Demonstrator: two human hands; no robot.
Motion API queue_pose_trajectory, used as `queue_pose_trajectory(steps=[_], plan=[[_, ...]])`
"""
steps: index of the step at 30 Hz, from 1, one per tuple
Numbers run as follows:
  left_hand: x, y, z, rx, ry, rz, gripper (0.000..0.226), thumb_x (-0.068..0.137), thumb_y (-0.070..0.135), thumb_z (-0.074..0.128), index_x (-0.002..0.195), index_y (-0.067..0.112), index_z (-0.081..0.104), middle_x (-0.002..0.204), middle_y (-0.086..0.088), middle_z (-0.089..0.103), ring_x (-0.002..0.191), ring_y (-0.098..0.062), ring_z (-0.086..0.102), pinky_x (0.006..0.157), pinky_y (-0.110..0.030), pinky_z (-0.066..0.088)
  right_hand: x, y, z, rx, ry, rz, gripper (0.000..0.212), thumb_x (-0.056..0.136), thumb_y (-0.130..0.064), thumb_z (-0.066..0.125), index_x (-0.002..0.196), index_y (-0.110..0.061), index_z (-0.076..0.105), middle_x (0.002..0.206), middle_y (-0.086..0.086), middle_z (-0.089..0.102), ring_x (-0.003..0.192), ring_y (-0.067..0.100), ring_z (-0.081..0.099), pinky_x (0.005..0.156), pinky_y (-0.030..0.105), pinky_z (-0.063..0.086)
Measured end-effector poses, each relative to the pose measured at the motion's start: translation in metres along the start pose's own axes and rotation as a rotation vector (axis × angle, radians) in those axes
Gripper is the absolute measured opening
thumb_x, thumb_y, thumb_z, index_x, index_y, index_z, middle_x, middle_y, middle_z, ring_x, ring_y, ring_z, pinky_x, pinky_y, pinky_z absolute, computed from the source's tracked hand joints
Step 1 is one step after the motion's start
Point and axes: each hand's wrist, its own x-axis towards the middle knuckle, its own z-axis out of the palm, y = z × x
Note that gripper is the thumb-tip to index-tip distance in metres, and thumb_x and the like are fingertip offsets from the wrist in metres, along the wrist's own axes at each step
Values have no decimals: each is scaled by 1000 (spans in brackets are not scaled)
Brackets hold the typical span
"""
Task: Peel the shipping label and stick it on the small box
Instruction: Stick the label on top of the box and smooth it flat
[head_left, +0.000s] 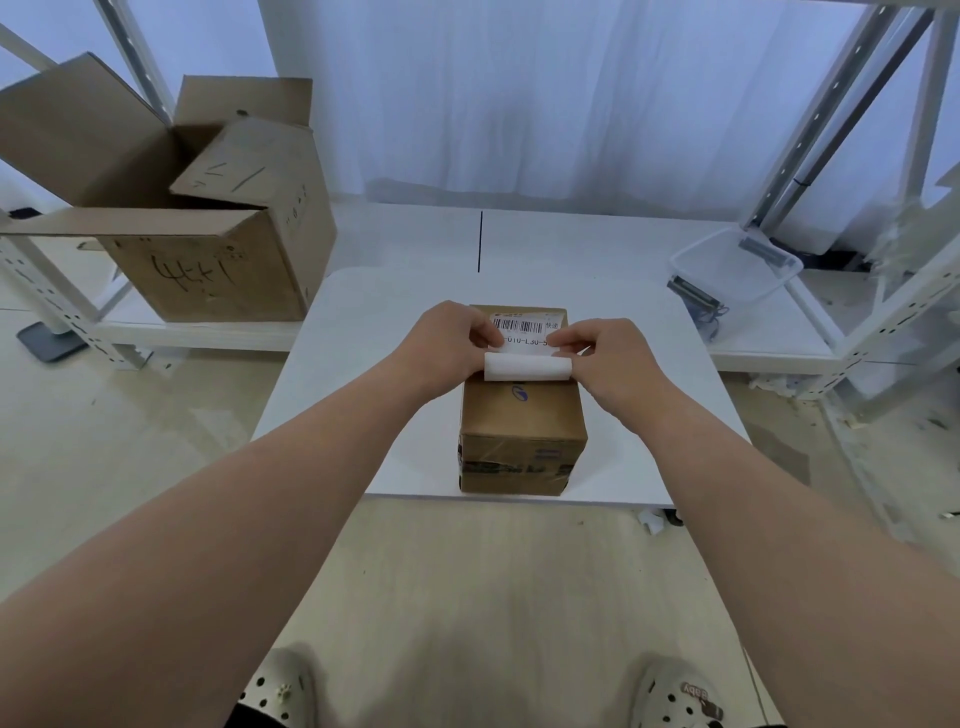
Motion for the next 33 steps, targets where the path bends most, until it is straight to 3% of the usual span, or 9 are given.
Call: queue_pose_trajectory(steps=[5, 11, 17, 26, 33], plan=[[1, -1, -4, 40, -4, 17, 22, 84, 0, 57, 100, 9, 70, 95, -2, 61, 82, -13, 53, 64, -10, 40, 1, -2, 1, -14, -12, -17, 25, 88, -2, 58, 109, -8, 70, 97, 2, 58, 72, 4, 47, 66, 13, 37], [0, -4, -3, 22, -21, 18, 24, 84, -1, 57, 101, 11, 69, 96, -1, 60, 71, -5, 51, 60, -12, 39, 0, -3, 2, -26, -12, -21, 23, 88, -3, 60, 108, -9, 70, 96, 1, 58, 78, 10, 48, 77, 22, 38], [0, -5, -1, 31, -33, 12, 25, 85, -1, 56, 101, 12, 70, 92, 2, 58, 69, -3, 49, 60, -11, 37, 0, -2, 2, -51, -20, -45, 24, 89, -3, 58, 110, -8, 69, 94, -1, 57, 68, 2, 46, 64, 10, 36], [-4, -1, -2, 46, -52, 20, 25, 85, -1, 54, 99, 11, 71, 92, -1, 57, 73, -9, 50, 60, -11, 37, 0, -2, 0, -83, -50, -65, 25, 91, -4, 57, 112, -9, 69, 76, -15, 48, 66, 2, 43, 60, 10, 32], [-5, 2, -3, 102, -63, 30, 27, 86, -2, 53, 100, 13, 71, 93, 0, 55, 81, -13, 50, 63, -11, 40, 0, -2, -2, -133, -86, -96, 29, 90, -2, 57, 116, -9, 67, 83, -9, 53, 68, 1, 45, 62, 7, 32]])
